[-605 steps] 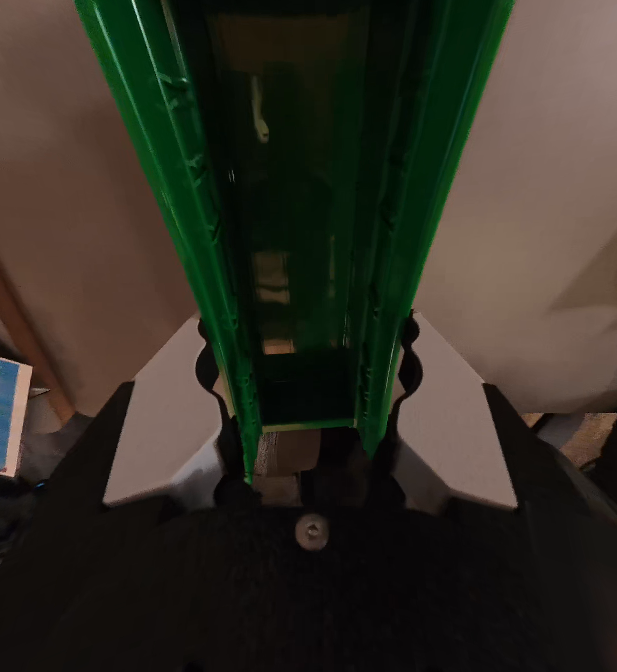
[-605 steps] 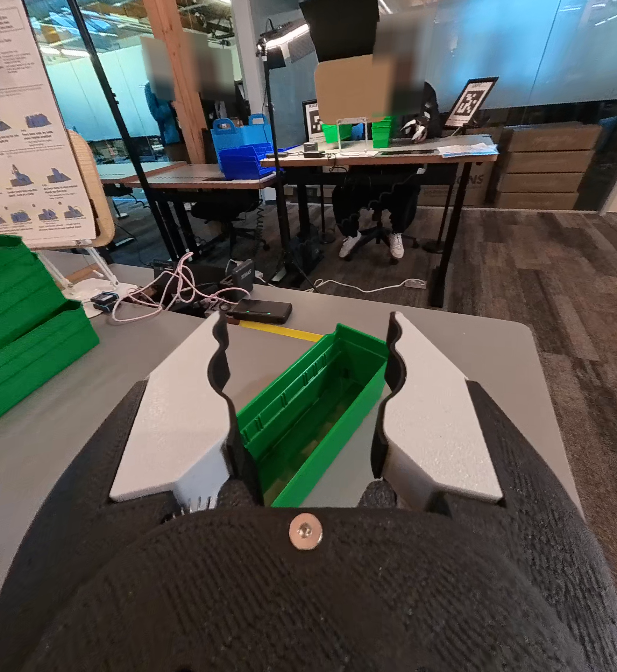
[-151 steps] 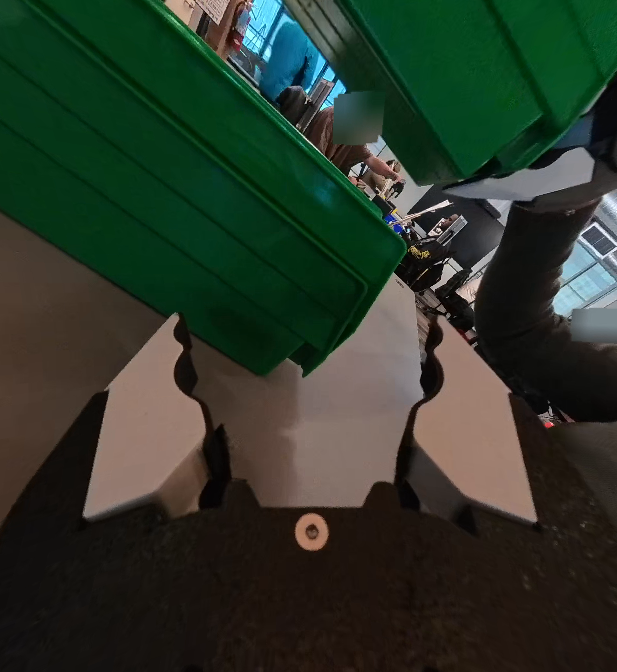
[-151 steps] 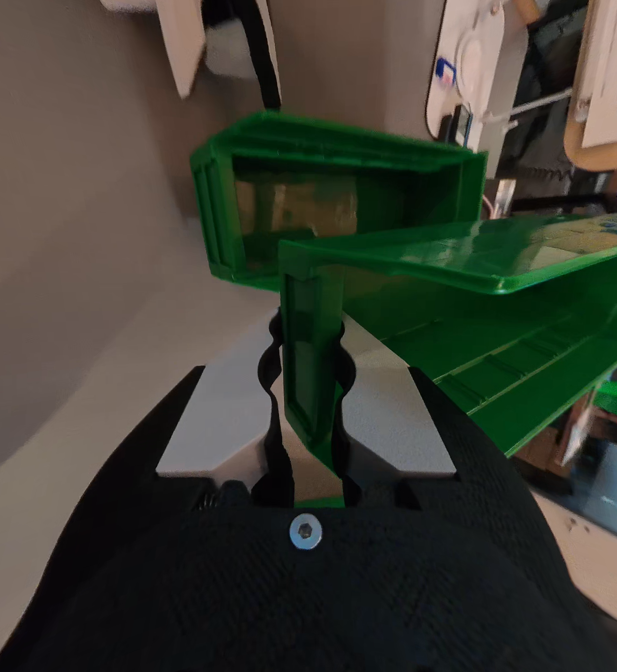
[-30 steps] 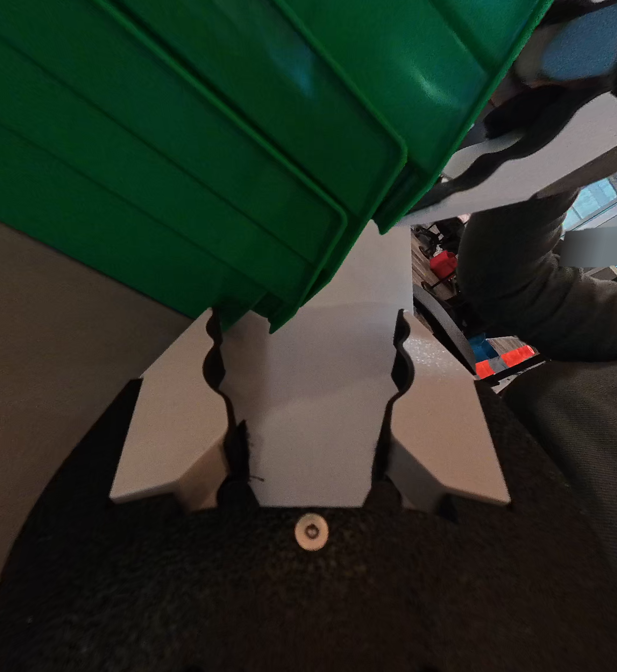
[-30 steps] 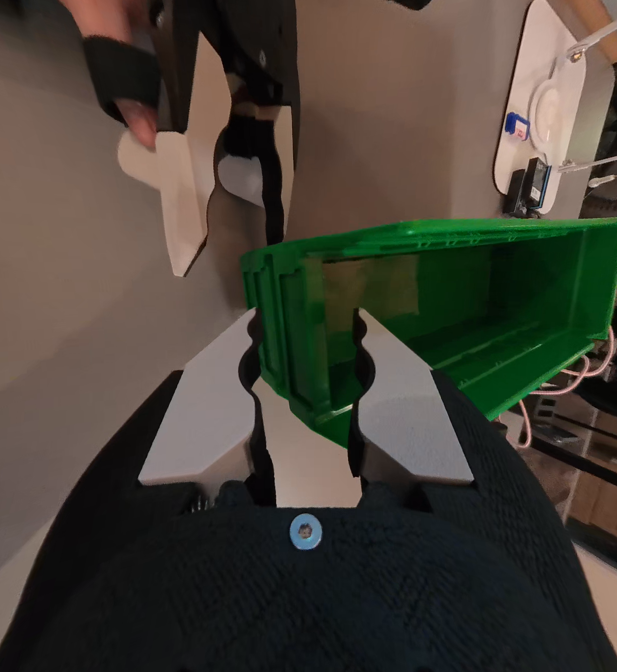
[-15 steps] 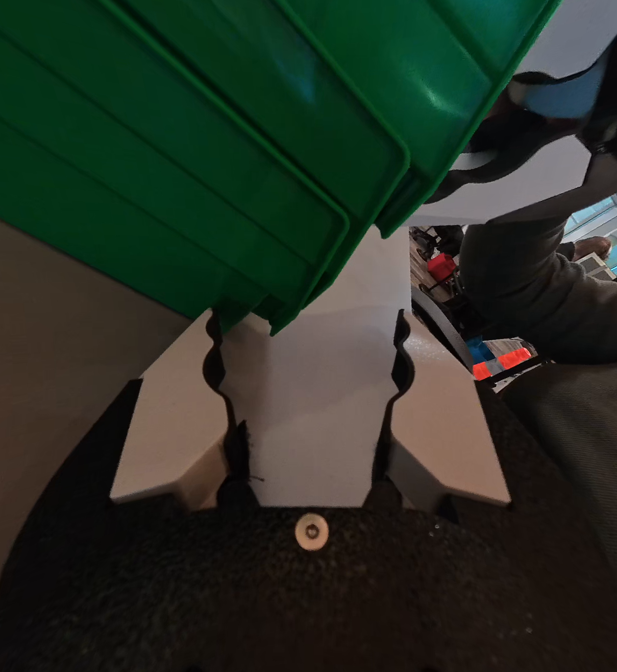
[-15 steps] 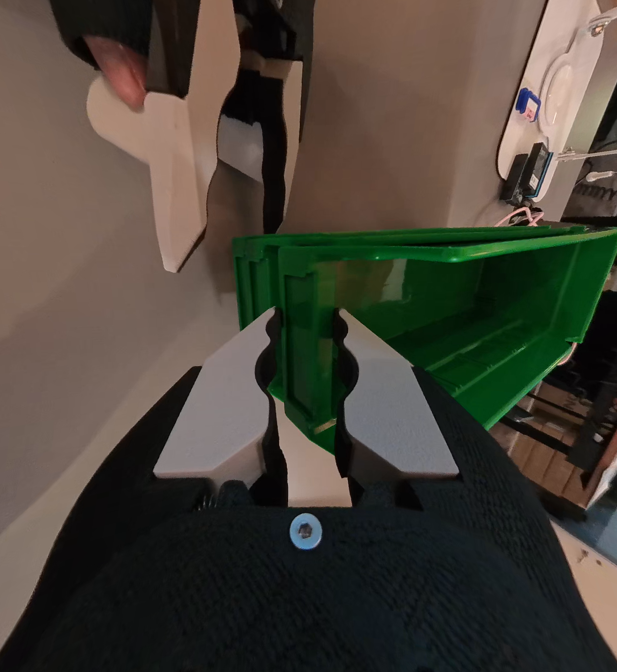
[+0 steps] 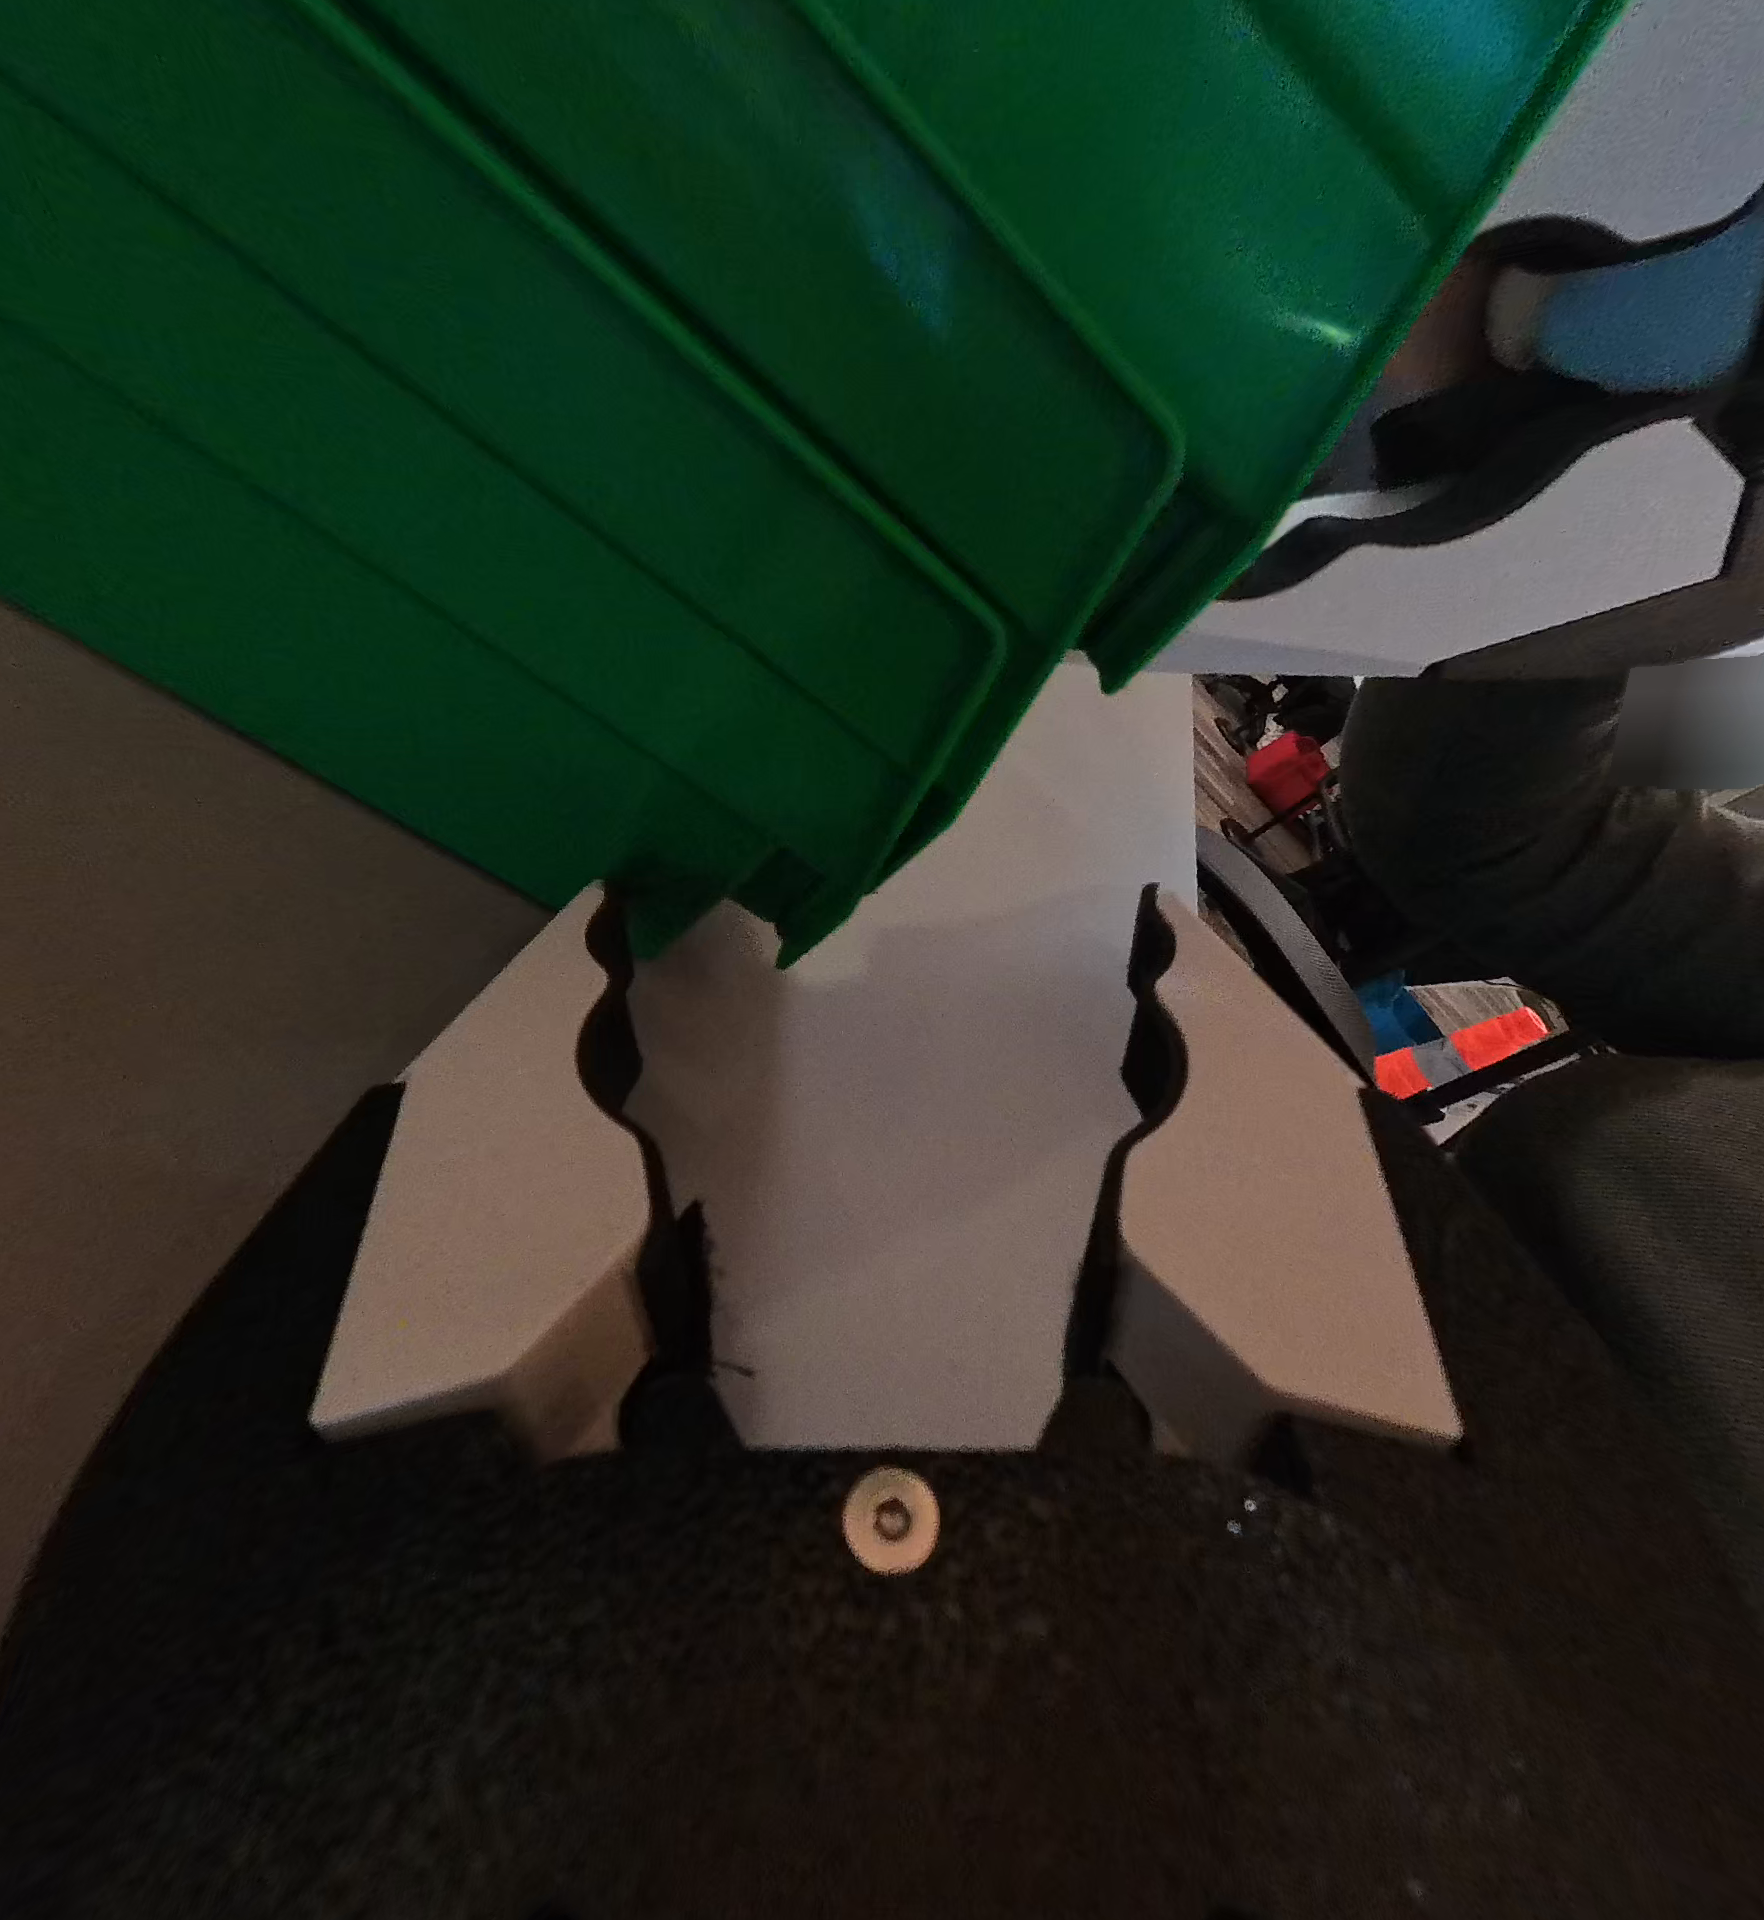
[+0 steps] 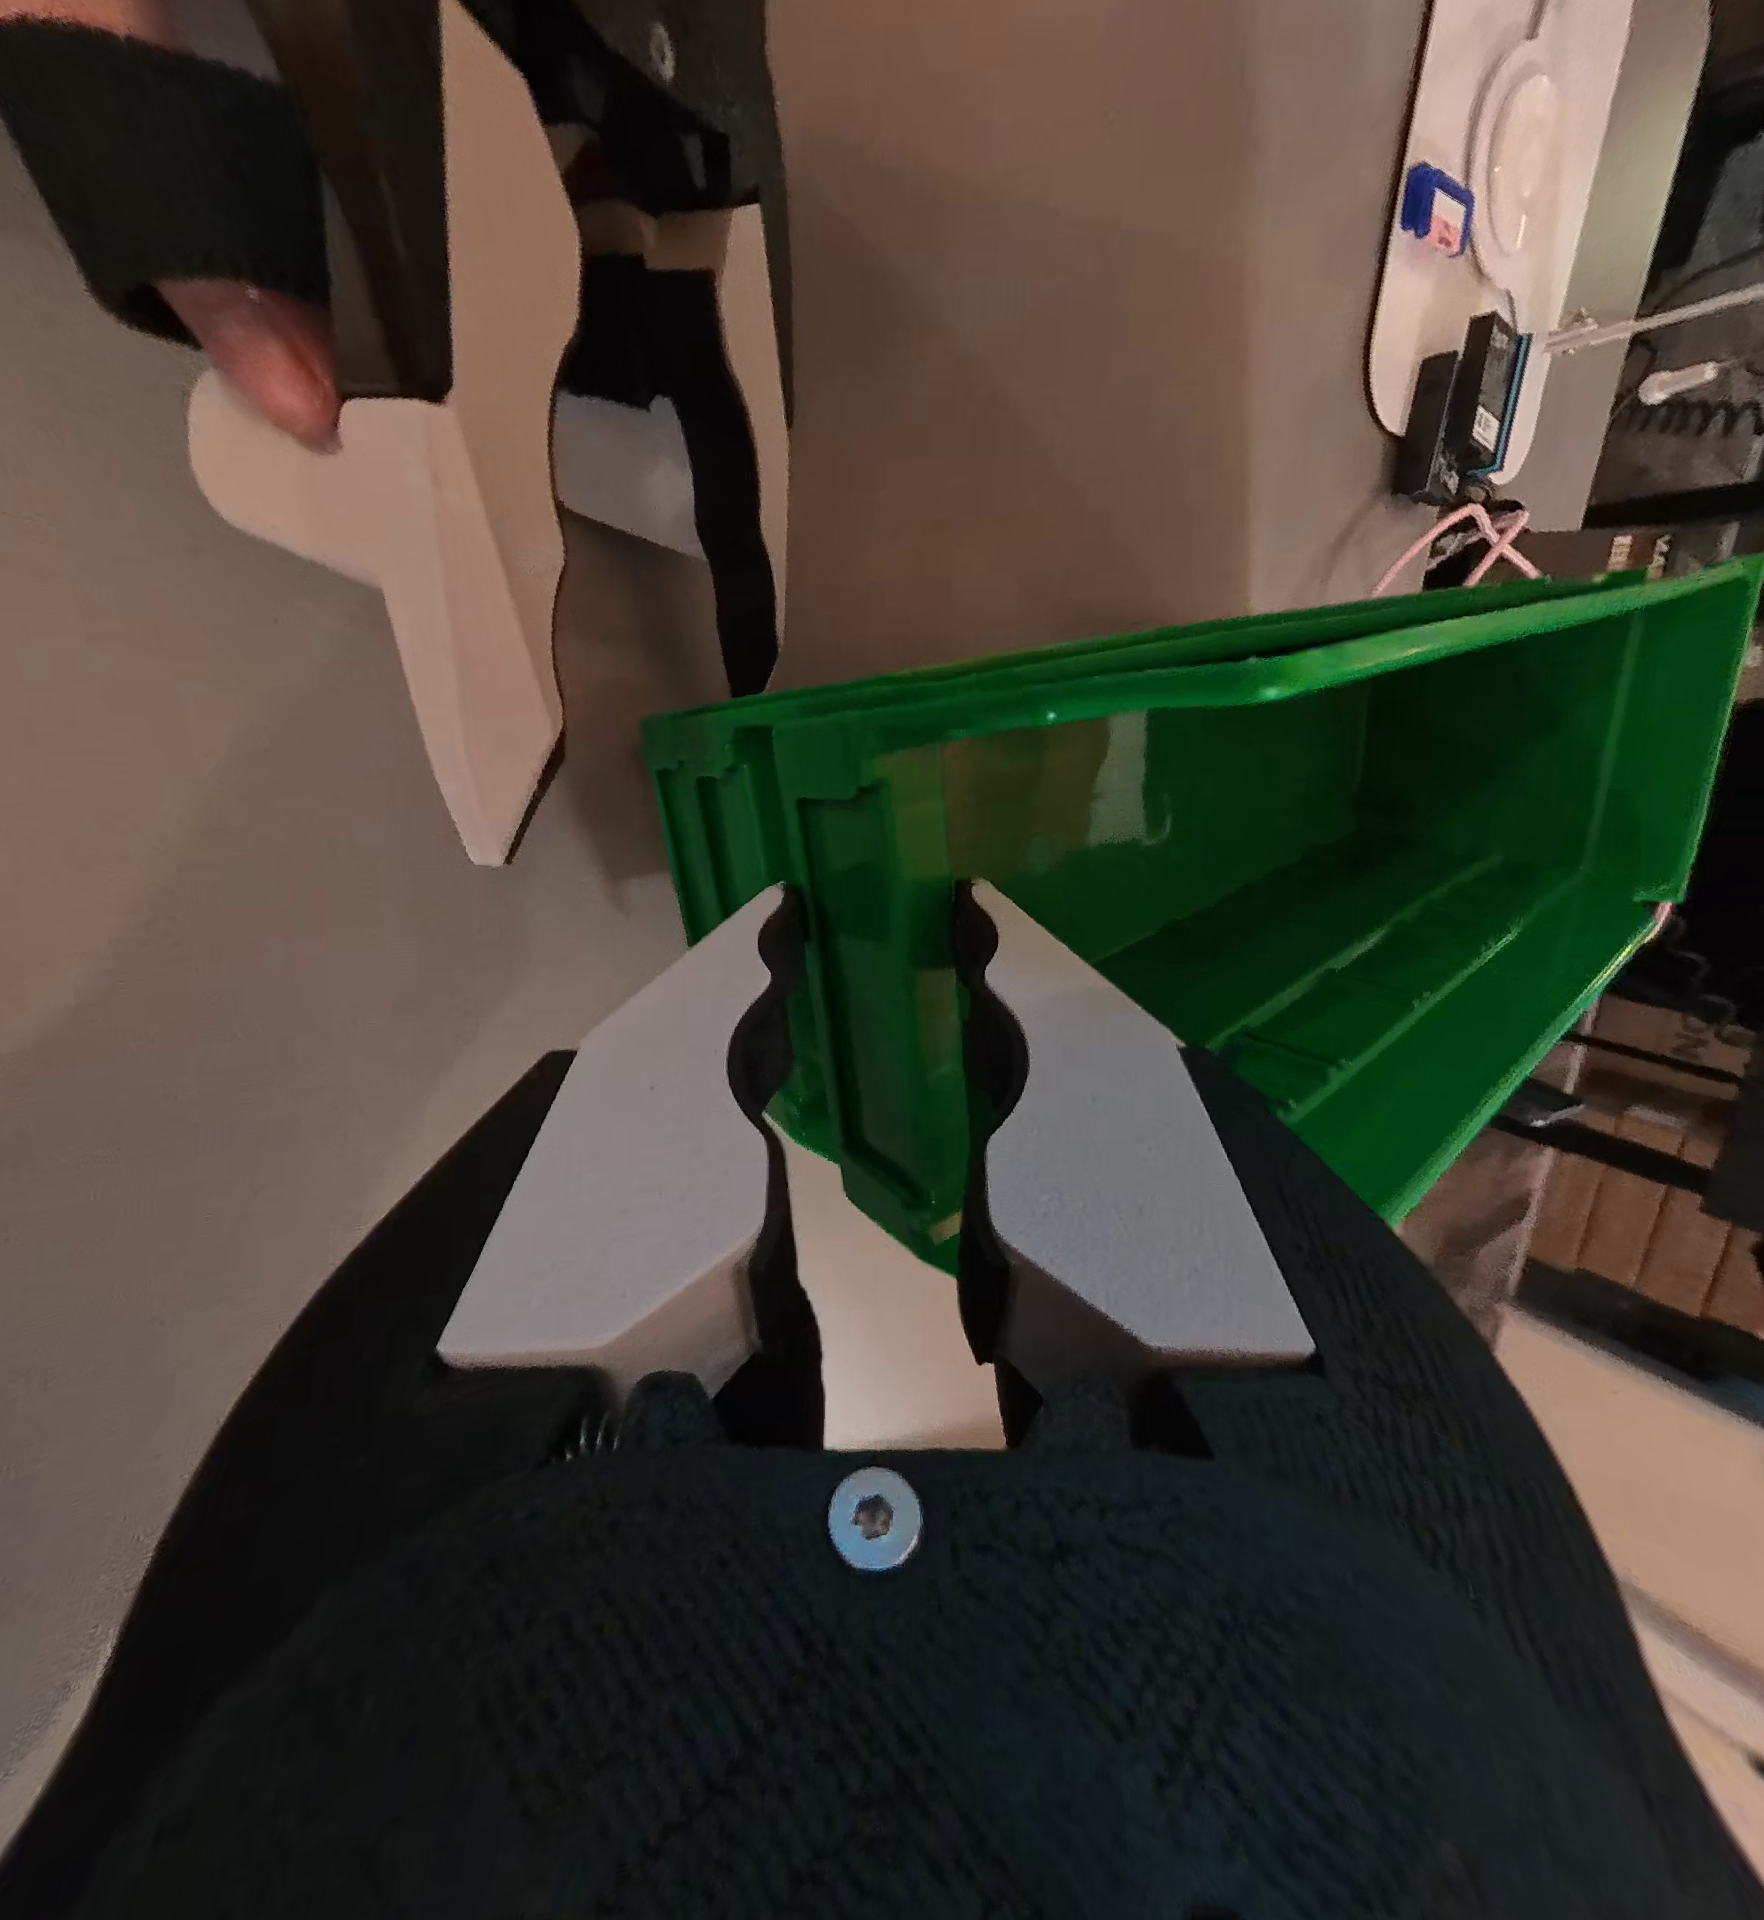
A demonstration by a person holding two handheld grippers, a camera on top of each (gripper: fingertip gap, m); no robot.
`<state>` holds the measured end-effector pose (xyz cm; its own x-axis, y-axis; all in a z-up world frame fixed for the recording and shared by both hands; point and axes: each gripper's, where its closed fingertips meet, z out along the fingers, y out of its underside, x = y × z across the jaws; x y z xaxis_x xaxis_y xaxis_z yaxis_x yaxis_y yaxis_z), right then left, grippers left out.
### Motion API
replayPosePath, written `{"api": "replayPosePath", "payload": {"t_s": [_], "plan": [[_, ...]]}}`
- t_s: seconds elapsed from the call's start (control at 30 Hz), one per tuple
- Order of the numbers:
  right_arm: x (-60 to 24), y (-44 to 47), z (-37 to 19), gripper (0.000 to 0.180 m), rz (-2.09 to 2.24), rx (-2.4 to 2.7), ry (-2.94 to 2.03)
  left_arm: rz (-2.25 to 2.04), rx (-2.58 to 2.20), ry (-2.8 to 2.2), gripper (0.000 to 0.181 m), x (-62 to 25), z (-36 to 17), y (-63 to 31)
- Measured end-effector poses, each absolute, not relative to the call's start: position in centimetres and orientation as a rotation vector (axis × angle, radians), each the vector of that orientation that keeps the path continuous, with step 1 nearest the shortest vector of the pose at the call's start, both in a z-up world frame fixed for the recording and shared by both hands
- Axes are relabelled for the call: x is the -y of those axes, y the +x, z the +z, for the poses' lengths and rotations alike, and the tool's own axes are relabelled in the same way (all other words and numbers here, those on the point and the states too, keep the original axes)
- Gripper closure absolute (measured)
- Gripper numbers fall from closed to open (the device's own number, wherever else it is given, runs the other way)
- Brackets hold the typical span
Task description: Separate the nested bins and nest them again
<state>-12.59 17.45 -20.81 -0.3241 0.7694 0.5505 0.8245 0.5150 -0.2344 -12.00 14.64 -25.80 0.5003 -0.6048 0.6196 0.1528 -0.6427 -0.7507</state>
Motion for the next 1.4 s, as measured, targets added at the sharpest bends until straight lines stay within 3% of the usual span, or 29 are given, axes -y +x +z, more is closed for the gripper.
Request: {"api": "replayPosePath", "payload": {"t_s": [1.2, 1.27, 1.4], "plan": [[-18.2, -12.9, -20.6, 0.151, -0.230, 2.065, -1.241, -1.236, -0.356, -1.945, 0.087, -14.7, -25.7, -12.0], [-18.1, -12.9, -20.6, 0.152, -0.198, 2.081, -1.276, -1.168, -0.351, -1.951, 0.075, -15.1, -25.7, -12.0], [-17.8, -13.6, -20.6, 0.153, -0.069, 2.092, -1.421, -0.634, -0.107, -2.141, 0.022, -17.8, -27.0, -15.2]]}}
